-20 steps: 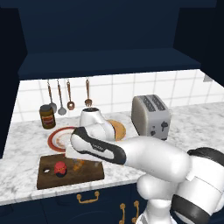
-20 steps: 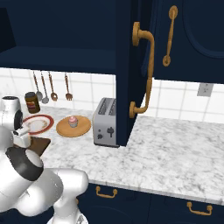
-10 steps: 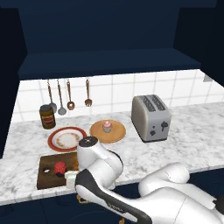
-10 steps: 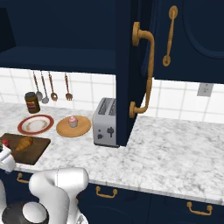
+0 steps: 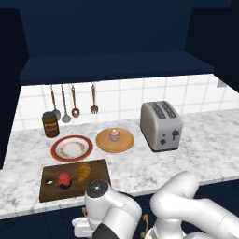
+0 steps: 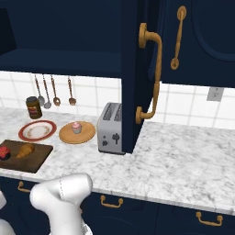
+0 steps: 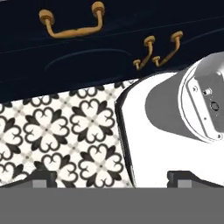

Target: From the different types of pastries on the counter, select a croissant and place it on the cutting board. Then retrieve a jar of jam from the cabinet and place it alongside the croissant on the cutting board.

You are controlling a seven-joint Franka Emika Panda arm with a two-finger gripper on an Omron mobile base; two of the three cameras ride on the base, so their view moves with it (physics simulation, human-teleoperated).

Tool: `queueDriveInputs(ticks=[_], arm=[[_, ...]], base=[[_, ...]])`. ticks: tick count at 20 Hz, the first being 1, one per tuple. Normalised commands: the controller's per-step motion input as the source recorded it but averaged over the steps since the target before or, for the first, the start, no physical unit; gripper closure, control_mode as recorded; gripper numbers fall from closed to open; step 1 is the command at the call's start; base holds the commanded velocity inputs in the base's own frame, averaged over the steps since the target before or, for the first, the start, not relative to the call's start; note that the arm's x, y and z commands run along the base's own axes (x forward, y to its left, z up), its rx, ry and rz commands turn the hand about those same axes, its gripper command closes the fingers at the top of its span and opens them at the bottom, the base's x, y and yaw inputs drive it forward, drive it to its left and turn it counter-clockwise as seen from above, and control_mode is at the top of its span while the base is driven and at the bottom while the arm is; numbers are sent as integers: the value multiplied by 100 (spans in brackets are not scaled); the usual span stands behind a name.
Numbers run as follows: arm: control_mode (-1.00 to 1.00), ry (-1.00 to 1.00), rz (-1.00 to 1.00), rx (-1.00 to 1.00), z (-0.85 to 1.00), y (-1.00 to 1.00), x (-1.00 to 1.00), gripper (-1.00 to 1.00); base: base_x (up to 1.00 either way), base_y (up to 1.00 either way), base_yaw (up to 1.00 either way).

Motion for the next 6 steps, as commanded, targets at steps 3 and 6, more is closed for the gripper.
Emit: queueDriveInputs(ticks=[3, 6], arm=[[-100, 4, 0, -3, -34, 0, -50, -100], [-100, 7, 0, -1, -32, 0, -37, -100]], base=[[0, 0, 0], [0, 0, 0]])
